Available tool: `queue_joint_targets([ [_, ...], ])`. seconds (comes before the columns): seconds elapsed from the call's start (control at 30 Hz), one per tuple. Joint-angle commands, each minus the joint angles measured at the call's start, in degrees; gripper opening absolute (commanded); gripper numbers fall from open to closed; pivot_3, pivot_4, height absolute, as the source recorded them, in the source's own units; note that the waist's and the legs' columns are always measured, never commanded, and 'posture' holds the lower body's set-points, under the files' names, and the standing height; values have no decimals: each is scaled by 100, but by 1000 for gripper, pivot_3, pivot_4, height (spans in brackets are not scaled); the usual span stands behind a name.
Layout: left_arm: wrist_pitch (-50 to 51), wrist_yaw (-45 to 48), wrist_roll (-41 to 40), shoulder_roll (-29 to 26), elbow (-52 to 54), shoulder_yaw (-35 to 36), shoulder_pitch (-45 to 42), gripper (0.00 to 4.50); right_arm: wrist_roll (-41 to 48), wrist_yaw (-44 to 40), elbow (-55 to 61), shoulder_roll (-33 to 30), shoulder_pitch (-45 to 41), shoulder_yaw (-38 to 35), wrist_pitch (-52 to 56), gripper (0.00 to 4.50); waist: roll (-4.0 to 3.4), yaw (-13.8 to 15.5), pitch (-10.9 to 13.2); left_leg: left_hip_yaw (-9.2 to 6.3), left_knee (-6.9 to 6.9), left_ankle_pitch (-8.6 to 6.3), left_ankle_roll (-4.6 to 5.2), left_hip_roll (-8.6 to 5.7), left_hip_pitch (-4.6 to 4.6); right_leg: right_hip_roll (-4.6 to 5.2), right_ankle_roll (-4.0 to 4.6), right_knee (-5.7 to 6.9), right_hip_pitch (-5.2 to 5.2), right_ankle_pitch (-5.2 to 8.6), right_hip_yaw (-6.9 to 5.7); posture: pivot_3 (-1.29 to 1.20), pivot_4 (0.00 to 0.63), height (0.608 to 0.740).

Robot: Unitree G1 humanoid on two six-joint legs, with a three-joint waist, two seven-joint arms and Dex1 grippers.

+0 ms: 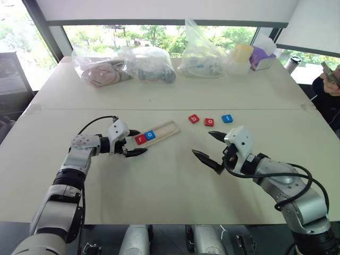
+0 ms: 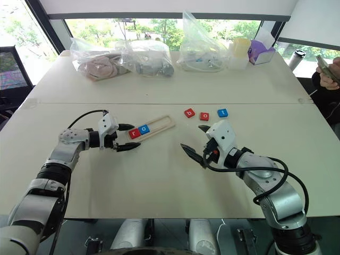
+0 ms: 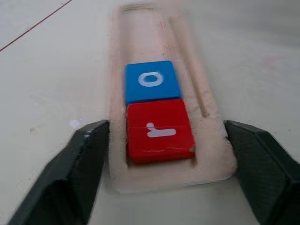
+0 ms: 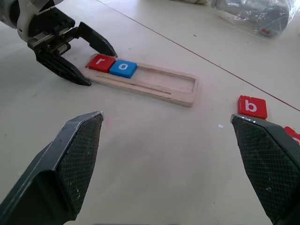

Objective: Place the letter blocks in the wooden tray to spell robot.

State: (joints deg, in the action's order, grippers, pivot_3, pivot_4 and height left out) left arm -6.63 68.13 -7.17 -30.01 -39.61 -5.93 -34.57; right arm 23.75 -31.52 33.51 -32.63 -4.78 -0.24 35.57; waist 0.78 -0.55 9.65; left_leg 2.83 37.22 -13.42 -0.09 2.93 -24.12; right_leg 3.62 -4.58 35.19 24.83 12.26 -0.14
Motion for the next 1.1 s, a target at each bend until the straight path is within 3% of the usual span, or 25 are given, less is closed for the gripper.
queue_joint_targets([
  [0.03, 178, 192, 281, -6, -110, -327, 257, 3128, 19, -26, 123, -27, -104, -51, -45, 4500, 0, 0, -1, 0, 0, 0, 0, 0, 1, 0, 0, 0, 0, 0, 0, 0, 150, 740],
  [0.23, 145, 407, 266, 3, 312, -475, 470, 3128, 18, -81, 104, -93, -130, -131, -30, 4500, 0, 0, -1, 1, -2, 0, 0, 0, 1, 1, 0, -1, -2, 0, 0, 0, 150, 740],
  [0.47, 465, 847, 75, 92, 1842, -851, 992, 3128, 4, -157, -100, -228, -289, -293, -84, 4500, -1, 30, -2, 3, -4, -1, -1, -1, 0, 8, 0, -8, -4, 1, 0, 0, 150, 740],
  [0.67, 594, 896, 73, 148, 2504, -1141, 1180, 3128, 5, -169, -107, -249, -333, -296, -82, 4500, -1, 113, -2, 2, -2, -1, -1, -3, -1, 9, 0, -10, -2, 1, 0, 0, 150, 740],
  [0.83, 666, 629, 139, 267, 2576, -1193, 1152, 3128, 2, -159, -75, -248, -306, -294, -77, 4500, -1, 129, -2, 2, -2, -1, -1, -4, -5, 9, 0, -10, 0, 1, 0, 0, 150, 740],
  [1.1, 374, 186, 412, 564, 1715, -1140, 736, 3128, -4, -169, -87, -236, -336, -237, -66, 4500, -3, 144, -3, -1, 15, 0, -2, -8, -4, 18, 0, -13, -17, 1, 0, 0, 150, 740],
])
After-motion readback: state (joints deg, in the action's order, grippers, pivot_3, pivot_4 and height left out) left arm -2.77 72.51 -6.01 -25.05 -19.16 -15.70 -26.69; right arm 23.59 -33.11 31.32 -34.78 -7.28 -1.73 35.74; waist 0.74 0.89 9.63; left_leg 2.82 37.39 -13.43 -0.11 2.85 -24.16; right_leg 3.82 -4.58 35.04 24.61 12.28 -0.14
